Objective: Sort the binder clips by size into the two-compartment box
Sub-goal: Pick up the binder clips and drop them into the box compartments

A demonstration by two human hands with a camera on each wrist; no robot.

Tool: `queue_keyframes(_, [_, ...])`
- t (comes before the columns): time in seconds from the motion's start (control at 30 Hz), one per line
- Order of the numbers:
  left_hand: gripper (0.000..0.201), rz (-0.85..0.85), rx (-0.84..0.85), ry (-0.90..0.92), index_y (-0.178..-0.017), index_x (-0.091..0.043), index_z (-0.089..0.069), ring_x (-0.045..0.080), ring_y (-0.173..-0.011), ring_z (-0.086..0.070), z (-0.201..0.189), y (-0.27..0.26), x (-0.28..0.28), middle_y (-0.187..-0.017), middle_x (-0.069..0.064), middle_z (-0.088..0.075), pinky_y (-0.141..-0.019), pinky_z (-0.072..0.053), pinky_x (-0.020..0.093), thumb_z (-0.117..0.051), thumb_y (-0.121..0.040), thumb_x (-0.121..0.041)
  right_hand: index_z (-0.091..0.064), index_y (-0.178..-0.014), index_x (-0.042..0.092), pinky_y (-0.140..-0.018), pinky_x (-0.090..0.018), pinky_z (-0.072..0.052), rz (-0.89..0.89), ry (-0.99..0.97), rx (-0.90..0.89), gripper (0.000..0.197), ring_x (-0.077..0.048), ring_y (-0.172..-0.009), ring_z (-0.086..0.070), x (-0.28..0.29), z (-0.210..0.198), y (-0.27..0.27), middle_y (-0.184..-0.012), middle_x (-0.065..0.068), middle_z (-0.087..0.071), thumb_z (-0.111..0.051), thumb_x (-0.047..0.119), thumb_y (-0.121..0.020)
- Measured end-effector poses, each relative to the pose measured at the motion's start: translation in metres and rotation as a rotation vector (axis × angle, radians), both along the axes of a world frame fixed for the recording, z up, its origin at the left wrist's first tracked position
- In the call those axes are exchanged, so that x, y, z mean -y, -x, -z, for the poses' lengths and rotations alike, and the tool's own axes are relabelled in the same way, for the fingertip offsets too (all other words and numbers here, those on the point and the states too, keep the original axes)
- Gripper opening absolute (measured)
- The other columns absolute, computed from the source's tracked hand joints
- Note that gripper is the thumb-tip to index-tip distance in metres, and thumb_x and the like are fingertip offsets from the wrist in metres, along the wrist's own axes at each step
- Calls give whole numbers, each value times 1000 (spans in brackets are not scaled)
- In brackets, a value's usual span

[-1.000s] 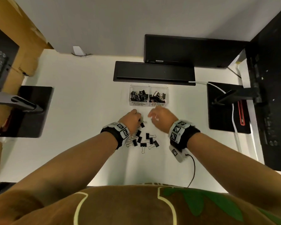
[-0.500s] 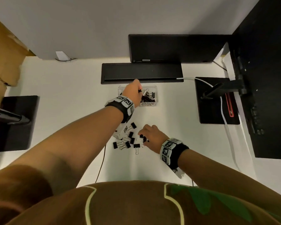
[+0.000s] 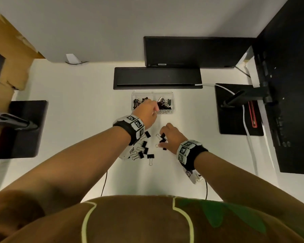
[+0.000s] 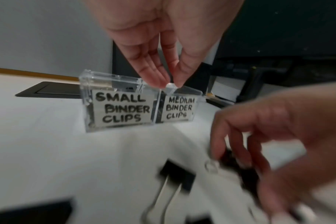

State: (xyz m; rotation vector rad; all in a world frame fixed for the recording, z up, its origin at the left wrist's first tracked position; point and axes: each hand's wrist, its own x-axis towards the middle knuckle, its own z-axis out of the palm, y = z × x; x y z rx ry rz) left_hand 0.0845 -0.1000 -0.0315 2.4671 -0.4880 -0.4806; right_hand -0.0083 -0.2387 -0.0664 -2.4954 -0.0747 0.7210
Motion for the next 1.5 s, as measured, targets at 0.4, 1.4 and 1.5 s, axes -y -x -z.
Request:
queue_keyframes(0.4, [62, 308, -168, -323, -133, -29, -46, 26, -131, -31, 37, 61, -48, -147, 7, -25, -104, -42, 43, -67, -76, -17, -54, -111, 11, -80, -26, -43, 34, -31, -14, 29, -16, -84, -47, -2, 4, -3, -106, -2, -38, -64, 23, -86])
queue_keyframes(1.4, [31, 179, -209, -106, -115, -2, -57, 23, -89, -54, 36, 52, -36, -109, 11, -50, -82, -45, 25, -52, -85, 6, -64, -104, 11, -87, -22, -39, 187, 23, 310, 17, -23, -109, -55, 11, -38, -109, -118, -8, -57, -54, 10, -91])
queue_keyframes(1.5, [21, 101, -195, -84, -106, -1, -65, 27, -99, -57, 33, 48, -35, -111, 13, -57, -84, -40, 21, -56, -87, 1, -64, -106, 12, -89, -20, -34, 205, 13, 317, 20, -21, -115, -51, 13, -39, -98, -121, -7, -56, -50, 8, -92])
